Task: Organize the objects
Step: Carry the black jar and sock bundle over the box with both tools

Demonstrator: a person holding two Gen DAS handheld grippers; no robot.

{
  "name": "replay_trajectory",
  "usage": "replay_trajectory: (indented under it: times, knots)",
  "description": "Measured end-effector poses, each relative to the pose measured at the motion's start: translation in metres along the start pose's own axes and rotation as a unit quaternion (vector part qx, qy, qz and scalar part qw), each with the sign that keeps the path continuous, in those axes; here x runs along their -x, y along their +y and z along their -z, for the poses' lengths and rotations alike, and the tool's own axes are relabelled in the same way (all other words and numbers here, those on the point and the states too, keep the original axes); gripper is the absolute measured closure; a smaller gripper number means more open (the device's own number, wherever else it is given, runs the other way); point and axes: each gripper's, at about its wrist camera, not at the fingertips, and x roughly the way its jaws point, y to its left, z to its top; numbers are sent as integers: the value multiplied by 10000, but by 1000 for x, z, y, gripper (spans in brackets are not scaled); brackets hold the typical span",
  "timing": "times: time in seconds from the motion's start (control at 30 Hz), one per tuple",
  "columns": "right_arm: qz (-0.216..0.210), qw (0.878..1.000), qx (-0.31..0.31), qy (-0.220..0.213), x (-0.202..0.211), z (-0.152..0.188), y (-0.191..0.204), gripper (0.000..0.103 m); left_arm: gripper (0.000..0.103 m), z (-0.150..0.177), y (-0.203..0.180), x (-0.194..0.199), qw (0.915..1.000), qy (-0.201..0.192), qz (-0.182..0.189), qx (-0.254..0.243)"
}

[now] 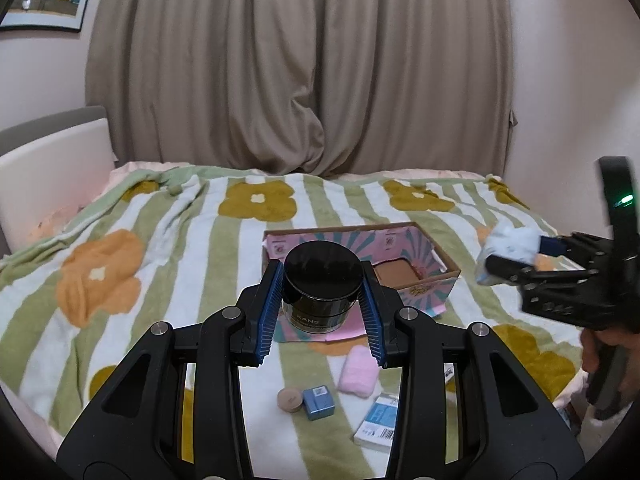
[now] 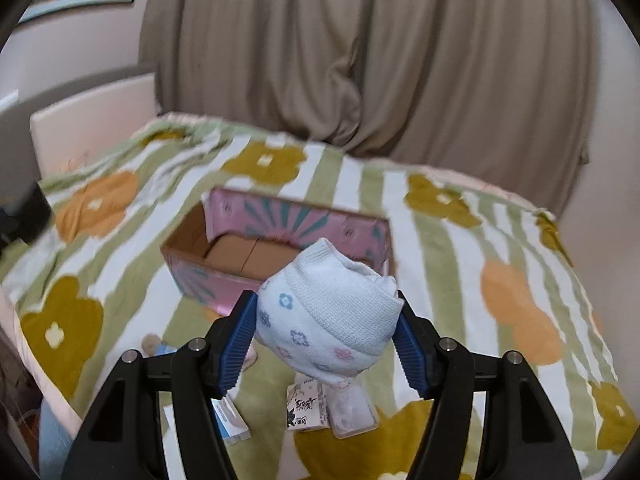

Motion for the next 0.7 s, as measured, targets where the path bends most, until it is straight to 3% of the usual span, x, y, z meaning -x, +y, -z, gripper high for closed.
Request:
replay_trajectory:
  times: [0.23, 0.7]
  knots:
    - [-2, 9989, -383, -274, 32, 1, -5, 42, 69, -3, -6, -5, 10000, 14, 89, 15]
    - [-78, 9989, -445, -160, 19, -7, -11, 42, 69, -18, -3, -31, 9997, 171, 173, -64]
